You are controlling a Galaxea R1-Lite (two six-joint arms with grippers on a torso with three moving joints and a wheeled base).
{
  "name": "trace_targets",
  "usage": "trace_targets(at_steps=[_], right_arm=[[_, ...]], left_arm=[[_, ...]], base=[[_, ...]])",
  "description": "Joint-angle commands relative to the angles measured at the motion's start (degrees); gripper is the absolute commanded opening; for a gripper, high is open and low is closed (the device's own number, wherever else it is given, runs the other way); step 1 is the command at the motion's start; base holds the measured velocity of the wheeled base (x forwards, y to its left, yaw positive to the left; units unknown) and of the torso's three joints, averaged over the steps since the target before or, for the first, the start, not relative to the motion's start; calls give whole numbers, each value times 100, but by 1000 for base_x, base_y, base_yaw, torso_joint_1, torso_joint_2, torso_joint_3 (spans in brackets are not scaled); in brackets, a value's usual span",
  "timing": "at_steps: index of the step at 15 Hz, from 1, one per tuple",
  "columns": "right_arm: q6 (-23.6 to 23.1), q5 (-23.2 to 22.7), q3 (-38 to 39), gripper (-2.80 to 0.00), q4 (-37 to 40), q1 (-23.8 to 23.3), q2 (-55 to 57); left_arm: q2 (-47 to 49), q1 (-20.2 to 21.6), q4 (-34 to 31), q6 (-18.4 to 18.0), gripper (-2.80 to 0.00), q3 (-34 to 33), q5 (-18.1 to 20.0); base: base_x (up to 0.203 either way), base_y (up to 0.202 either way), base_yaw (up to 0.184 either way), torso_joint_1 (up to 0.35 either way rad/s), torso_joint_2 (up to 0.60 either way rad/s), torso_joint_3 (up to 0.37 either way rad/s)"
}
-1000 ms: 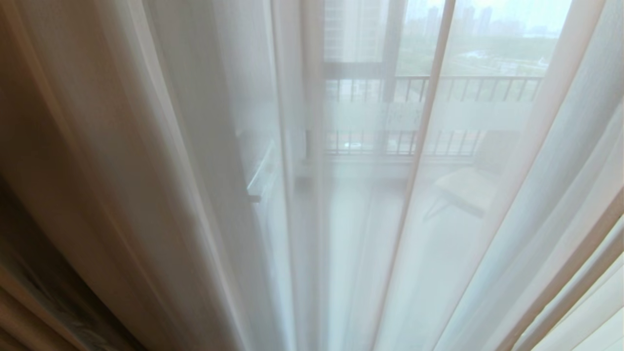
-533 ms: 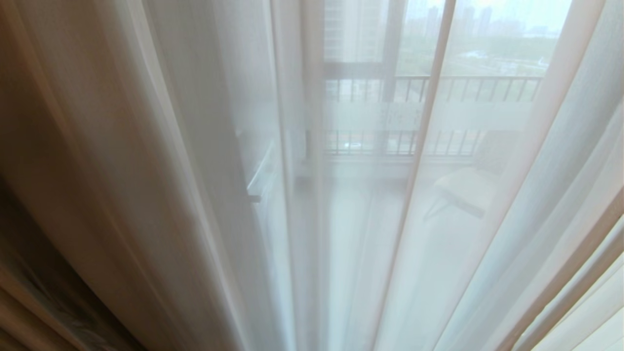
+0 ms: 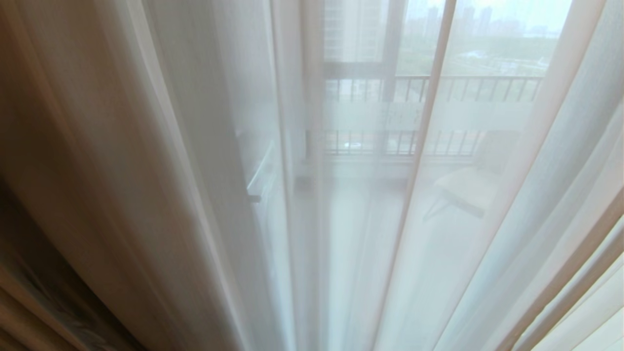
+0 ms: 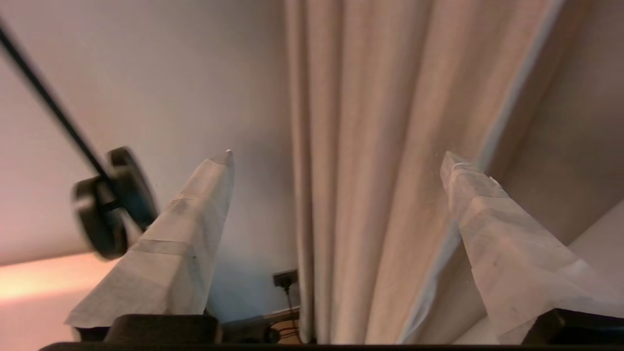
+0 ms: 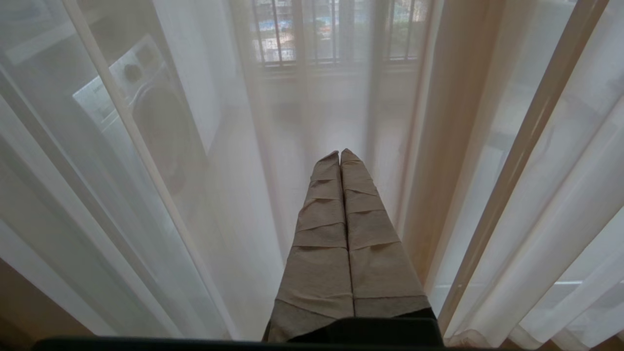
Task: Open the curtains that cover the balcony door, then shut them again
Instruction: Close the outer curtains on both sides
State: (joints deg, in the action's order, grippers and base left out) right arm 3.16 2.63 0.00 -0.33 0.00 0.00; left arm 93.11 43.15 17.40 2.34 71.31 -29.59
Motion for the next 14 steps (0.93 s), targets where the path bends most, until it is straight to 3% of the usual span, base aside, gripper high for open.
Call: trace_targets(at_steps=[1, 14], right_arm=[[1, 0, 0, -280, -2, 0, 0], [1, 0, 0, -280, -2, 0, 0]], left_arm=[[525, 12, 29, 3, 0, 303, 51], [2209, 491, 325, 6, 0, 2143, 634]], base=[[0, 0, 0, 0, 0, 0], [0, 0, 0, 0, 0, 0]])
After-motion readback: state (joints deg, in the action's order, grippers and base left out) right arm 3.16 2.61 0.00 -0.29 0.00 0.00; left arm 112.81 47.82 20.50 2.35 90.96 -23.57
